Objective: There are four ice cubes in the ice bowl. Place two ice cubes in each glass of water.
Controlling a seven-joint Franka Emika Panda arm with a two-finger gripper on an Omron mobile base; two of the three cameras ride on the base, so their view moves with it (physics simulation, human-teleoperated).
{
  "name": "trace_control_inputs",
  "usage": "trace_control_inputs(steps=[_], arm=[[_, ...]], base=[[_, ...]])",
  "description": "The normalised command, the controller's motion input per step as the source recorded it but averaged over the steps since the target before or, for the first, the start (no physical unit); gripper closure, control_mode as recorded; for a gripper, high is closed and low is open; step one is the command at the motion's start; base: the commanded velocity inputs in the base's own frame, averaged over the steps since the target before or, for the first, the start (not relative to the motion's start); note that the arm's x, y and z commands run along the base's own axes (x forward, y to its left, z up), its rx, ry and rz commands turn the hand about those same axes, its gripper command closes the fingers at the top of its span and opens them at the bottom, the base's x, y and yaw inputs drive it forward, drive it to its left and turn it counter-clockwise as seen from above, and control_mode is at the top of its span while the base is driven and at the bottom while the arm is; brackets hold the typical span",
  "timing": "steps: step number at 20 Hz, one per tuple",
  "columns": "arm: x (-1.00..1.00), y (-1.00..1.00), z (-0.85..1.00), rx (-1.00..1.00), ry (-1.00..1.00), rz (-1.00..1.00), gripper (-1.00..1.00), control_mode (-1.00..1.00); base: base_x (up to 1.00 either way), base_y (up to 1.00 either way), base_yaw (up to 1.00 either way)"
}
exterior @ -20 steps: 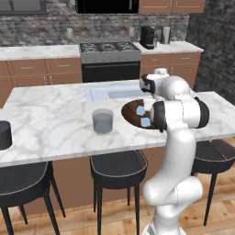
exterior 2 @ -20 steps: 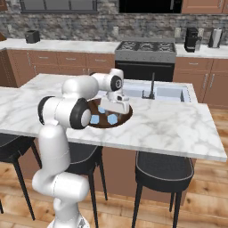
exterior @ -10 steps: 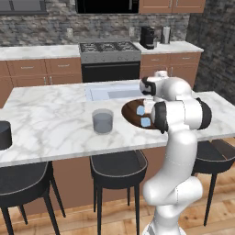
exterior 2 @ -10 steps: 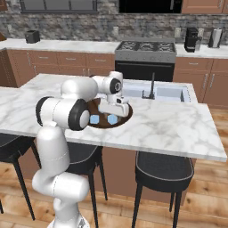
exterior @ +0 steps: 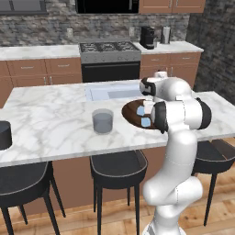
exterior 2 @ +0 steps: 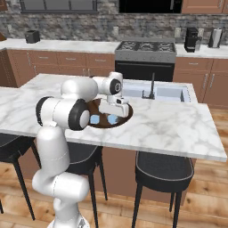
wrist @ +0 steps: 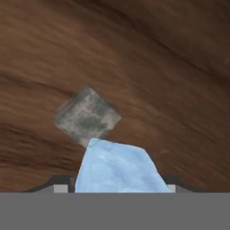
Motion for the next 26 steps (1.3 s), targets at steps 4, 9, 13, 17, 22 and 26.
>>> trace_control_inputs(steps=[4,9,13,17,22,26], arm=[[-0.01,0.05,0.33,0.0,0.0,0.0,1.0,-1.0],[-0.33,0.3,1.0,0.05,-0.06,0.08,1.0,-1.0],[-0.5,0.34,1.0,0.07,-0.05,0.3,1.0,-1.0],[-0.07,0.67,0.98,0.14,-0.13,0.2,1.0,-1.0],[0.0,0.97,0.75,0.13,-0.15,0.18,1.0,-1.0],[-0.05,1.0,0.18,0.06,-0.13,0.18,1.0,-1.0]], base=[[0.0,0.0,0.0],[0.0,0.0,0.0],[0.0,0.0,0.0],[0.0,0.0,0.0],[0.0,0.0,0.0],[0.0,0.0,0.0]])
